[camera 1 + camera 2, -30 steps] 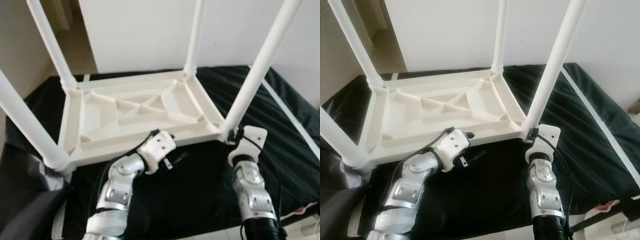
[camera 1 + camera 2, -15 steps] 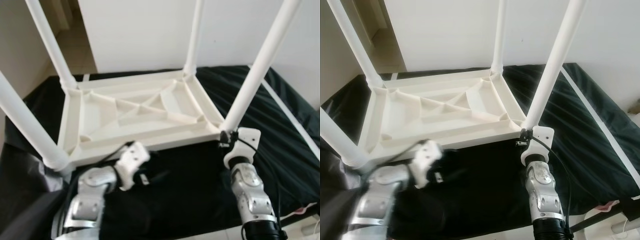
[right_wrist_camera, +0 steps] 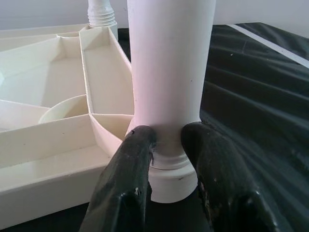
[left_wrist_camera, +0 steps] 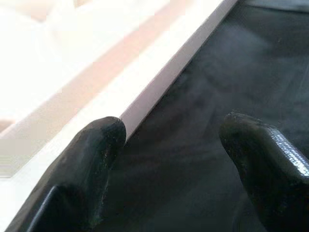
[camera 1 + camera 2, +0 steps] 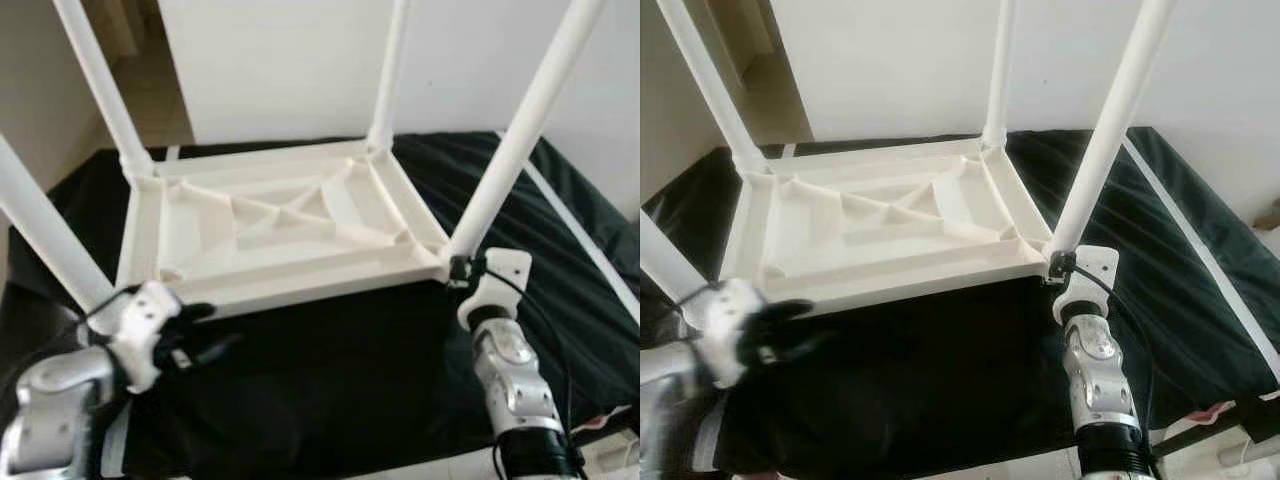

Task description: Building children table

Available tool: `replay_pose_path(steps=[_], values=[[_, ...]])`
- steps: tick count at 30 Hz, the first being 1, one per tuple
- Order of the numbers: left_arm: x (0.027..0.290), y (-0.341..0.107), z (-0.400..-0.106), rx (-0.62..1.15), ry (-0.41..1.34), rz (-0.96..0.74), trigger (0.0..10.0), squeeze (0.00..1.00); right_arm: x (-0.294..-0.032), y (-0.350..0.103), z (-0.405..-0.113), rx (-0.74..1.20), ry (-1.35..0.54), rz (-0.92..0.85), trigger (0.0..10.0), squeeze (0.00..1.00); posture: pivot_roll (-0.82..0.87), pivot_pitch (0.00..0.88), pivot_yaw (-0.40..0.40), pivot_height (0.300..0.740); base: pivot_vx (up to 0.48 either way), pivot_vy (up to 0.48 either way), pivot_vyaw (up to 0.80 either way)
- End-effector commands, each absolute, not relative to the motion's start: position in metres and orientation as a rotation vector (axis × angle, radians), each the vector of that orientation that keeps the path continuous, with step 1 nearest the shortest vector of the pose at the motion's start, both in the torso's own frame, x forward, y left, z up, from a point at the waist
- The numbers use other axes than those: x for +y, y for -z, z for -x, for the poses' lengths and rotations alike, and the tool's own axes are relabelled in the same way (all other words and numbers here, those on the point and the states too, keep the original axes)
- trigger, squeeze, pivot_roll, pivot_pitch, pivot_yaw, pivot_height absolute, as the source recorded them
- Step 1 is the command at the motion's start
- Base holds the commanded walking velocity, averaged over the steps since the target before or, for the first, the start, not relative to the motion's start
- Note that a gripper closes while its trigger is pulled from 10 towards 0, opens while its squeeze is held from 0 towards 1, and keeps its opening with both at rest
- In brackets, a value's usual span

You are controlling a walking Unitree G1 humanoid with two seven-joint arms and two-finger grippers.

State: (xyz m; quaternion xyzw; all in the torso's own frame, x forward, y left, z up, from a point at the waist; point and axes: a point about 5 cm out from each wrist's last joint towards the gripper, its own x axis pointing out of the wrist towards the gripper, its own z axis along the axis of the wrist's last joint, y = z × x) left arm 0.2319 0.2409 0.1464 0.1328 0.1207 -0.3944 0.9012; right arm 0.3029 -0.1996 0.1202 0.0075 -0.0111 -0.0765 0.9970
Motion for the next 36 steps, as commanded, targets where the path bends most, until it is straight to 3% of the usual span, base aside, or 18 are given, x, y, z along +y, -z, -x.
replay_pose_path(steps=[1,9,12,20,23,26,27,29,31,36], values=[[0.244,-0.146,-0.228,0.257,0.848,-0.264,10.0,0.0,-0.208,-0.12,-0.303,-0.025,0.181,-0.024,10.0,0.0,0.06,0.021,-0.045,0.74,0.0,0.0,0.0],[0.287,-0.148,-0.211,0.308,0.72,-0.233,10.0,0.0,-0.224,-0.123,-0.31,-0.028,0.235,-0.017,10.0,0.0,0.08,0.015,-0.05,0.74,0.0,0.0,0.0],[0.311,-0.136,-0.193,0.433,0.66,-0.255,10.0,0.0,-0.241,-0.125,-0.314,-0.033,0.282,-0.012,10.0,0.0,0.09,0.018,-0.051,0.74,0.0,0.0,0.0],[0.337,-0.13,-0.18,0.535,0.571,-0.297,10.0,0.0,-0.261,-0.132,-0.319,-0.046,0.331,-0.004,10.0,0.0,0.1,0.025,-0.051,0.74,0.0,0.0,0.0],[0.363,-0.139,-0.189,0.513,0.41,-0.343,10.0,0.0,-0.267,-0.132,-0.319,-0.047,0.345,0.002,10.0,0.0,0.11,0.028,-0.051,0.74,0.0,0.0,0.0],[0.372,-0.142,-0.192,0.507,0.347,-0.35,10.0,0.0,-0.268,-0.132,-0.319,-0.048,0.348,0.002,10.0,0.0,0.11,0.027,-0.05,0.74,0.0,0.0,0.0],[0.385,-0.151,-0.202,0.459,0.247,-0.408,10.0,0.0,-0.265,-0.13,-0.319,-0.047,0.343,-0.002,10.0,0.0,0.11,0.028,-0.049,0.74,0.0,0.0,0.0],[0.385,-0.151,-0.202,0.459,0.247,-0.408,10.0,0.0,-0.265,-0.13,-0.319,-0.047,0.343,-0.002,10.0,0.0,0.11,0.028,-0.049,0.74,0.0,0.0,0.0],[0.403,-0.173,-0.224,0.33,0.045,-0.507,10.0,0.0,-0.256,-0.125,-0.318,-0.043,0.318,-0.018,10.0,0.0,0.11,0.027,-0.049,0.74,0.0,0.0,0.0],[0.411,-0.193,-0.242,0.22,-0.077,-0.521,10.0,0.0,-0.246,-0.121,-0.317,-0.039,0.275,-0.027,10.0,0.0,0.1,0.026,-0.044,0.74,0.0,0.0,0.0]])
